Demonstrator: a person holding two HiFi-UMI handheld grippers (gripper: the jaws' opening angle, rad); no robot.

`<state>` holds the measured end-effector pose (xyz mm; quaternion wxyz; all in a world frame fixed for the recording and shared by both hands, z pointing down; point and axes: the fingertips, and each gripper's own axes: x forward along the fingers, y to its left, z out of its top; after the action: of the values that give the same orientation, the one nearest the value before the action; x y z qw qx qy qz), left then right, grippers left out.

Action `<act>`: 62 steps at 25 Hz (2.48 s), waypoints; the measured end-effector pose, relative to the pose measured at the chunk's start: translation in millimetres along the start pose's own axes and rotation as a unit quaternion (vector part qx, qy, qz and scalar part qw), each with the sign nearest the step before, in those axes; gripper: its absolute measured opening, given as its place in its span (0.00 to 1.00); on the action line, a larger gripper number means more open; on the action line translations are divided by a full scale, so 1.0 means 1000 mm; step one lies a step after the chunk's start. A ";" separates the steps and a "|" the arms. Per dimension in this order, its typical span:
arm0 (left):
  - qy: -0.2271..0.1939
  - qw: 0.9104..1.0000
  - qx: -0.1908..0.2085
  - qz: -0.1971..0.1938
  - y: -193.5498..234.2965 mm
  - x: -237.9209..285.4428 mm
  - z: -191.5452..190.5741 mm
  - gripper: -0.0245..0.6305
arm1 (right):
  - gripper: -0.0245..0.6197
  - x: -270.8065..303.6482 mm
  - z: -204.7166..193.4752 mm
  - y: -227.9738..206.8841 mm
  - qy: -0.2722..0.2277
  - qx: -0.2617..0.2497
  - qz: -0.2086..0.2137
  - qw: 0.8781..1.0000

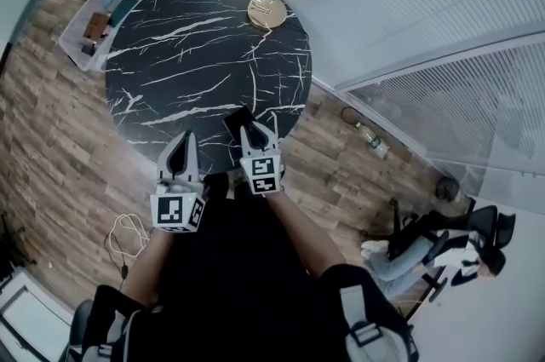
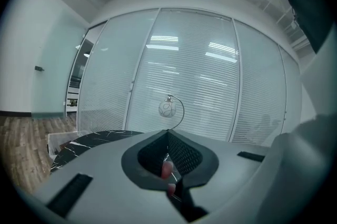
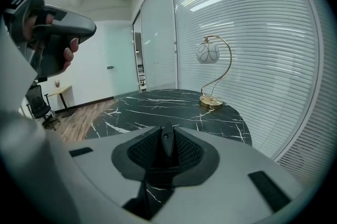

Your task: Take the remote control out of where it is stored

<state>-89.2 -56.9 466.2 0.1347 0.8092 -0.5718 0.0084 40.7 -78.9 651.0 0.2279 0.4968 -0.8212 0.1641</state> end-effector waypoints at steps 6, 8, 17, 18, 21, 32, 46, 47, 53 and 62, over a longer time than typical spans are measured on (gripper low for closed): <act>-0.012 1.000 0.004 0.000 -0.003 0.003 0.010 0.03 | 0.15 -0.003 0.001 -0.002 -0.001 -0.005 0.002 1.000; -0.013 1.000 0.005 -0.001 -0.004 0.004 0.013 0.03 | 0.15 -0.004 0.004 -0.003 -0.001 -0.006 0.002 1.000; -0.021 1.000 0.009 -0.005 -0.008 0.007 0.017 0.03 | 0.15 -0.011 0.012 -0.006 -0.008 -0.010 0.005 1.000; -0.022 1.000 0.009 -0.005 -0.009 0.008 0.018 0.03 | 0.15 -0.012 0.013 -0.006 -0.009 -0.010 0.005 1.000; -0.026 1.000 0.010 -0.006 -0.011 0.009 0.021 0.03 | 0.15 -0.013 0.016 -0.007 -0.011 -0.011 0.007 1.000; -0.037 0.999 0.014 -0.007 -0.015 0.010 0.026 0.03 | 0.15 -0.020 0.023 -0.009 -0.019 -0.012 0.012 1.000; -0.042 0.999 0.017 -0.014 -0.019 0.010 0.028 0.03 | 0.15 -0.031 0.031 -0.009 -0.033 -0.012 0.010 0.999; -0.042 0.999 0.018 -0.014 -0.019 0.010 0.028 0.03 | 0.15 -0.032 0.033 -0.009 -0.034 -0.012 0.010 0.999; -0.044 0.999 0.016 -0.016 -0.020 0.011 0.028 0.03 | 0.15 -0.038 0.041 -0.009 -0.041 -0.012 0.011 0.999; -0.044 0.999 0.016 -0.014 -0.019 0.011 0.029 0.03 | 0.15 -0.043 0.049 -0.008 -0.052 -0.008 0.012 0.999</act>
<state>-71.9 -68.2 436.4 0.0968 0.8188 -0.5655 -0.0197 54.9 -74.8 587.3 0.1870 0.4927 -0.8392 0.1340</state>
